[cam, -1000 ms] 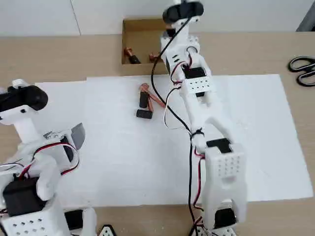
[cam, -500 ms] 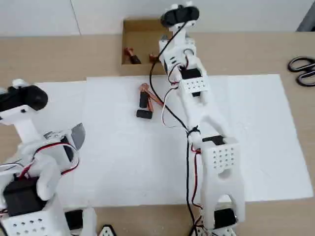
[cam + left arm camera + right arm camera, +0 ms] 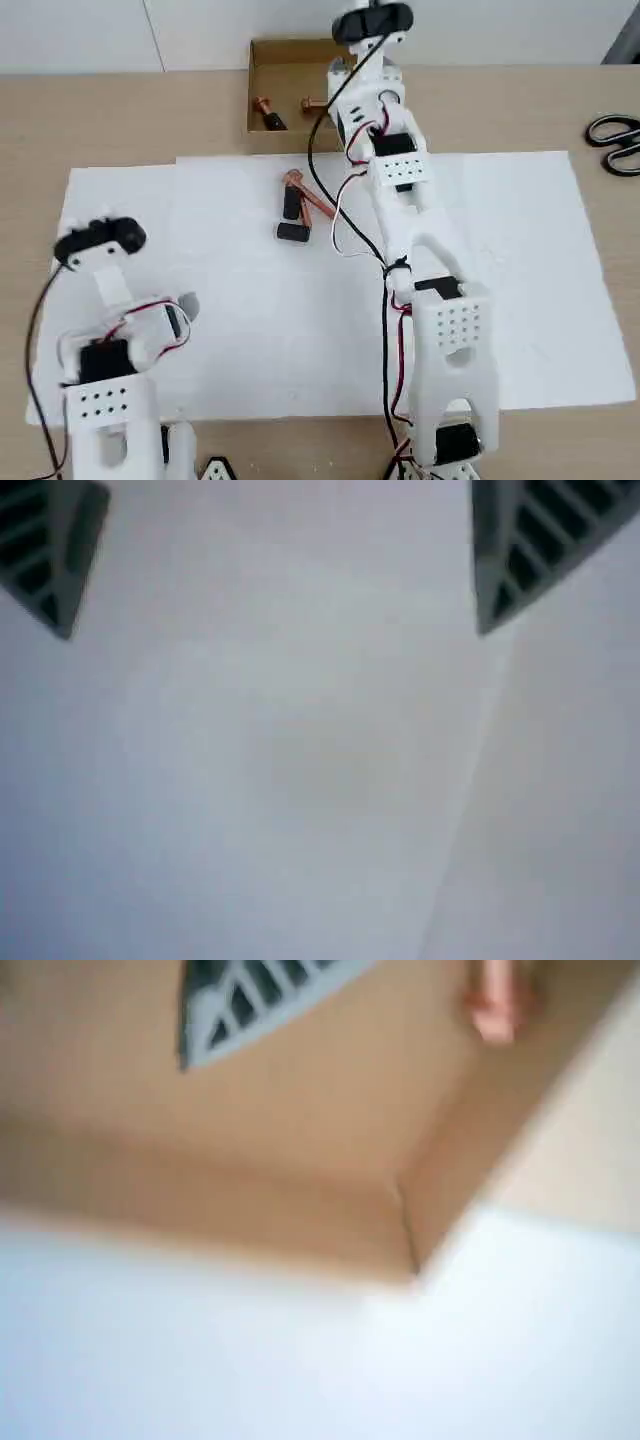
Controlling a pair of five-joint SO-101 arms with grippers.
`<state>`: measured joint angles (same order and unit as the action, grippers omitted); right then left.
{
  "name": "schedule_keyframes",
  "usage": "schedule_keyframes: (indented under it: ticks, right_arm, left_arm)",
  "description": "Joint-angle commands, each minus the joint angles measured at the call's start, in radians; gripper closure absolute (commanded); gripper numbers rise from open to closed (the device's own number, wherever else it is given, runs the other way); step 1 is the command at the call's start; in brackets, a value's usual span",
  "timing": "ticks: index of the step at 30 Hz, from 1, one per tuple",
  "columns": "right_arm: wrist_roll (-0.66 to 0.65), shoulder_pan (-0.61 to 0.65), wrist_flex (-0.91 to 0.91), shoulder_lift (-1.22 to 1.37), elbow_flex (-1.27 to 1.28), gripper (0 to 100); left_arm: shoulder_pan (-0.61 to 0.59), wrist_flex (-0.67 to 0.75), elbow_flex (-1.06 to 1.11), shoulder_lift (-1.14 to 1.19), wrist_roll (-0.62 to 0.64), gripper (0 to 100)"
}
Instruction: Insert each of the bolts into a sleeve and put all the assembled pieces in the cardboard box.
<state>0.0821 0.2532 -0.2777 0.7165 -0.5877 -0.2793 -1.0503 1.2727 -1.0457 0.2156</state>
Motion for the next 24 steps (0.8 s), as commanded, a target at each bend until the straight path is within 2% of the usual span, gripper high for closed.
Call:
schedule_keyframes:
  ticks: [1, 5, 24]
  right_arm:
    - [-0.005, -0.008, -0.051, -0.156, -0.066, 78.9]
    - [-0.003, -0.007, -0.096, -0.206, -0.066, 78.9]
    - [-0.005, -0.021, -0.213, -0.364, -0.066, 78.9]
  left_arm:
    - [0.002, 0.147, 0.073, -0.012, -0.006, 76]
    - [0.002, 0.192, 0.114, -0.012, -0.003, 76]
    - [0.0, 0.187, 0.124, -0.012, 0.0, 76]
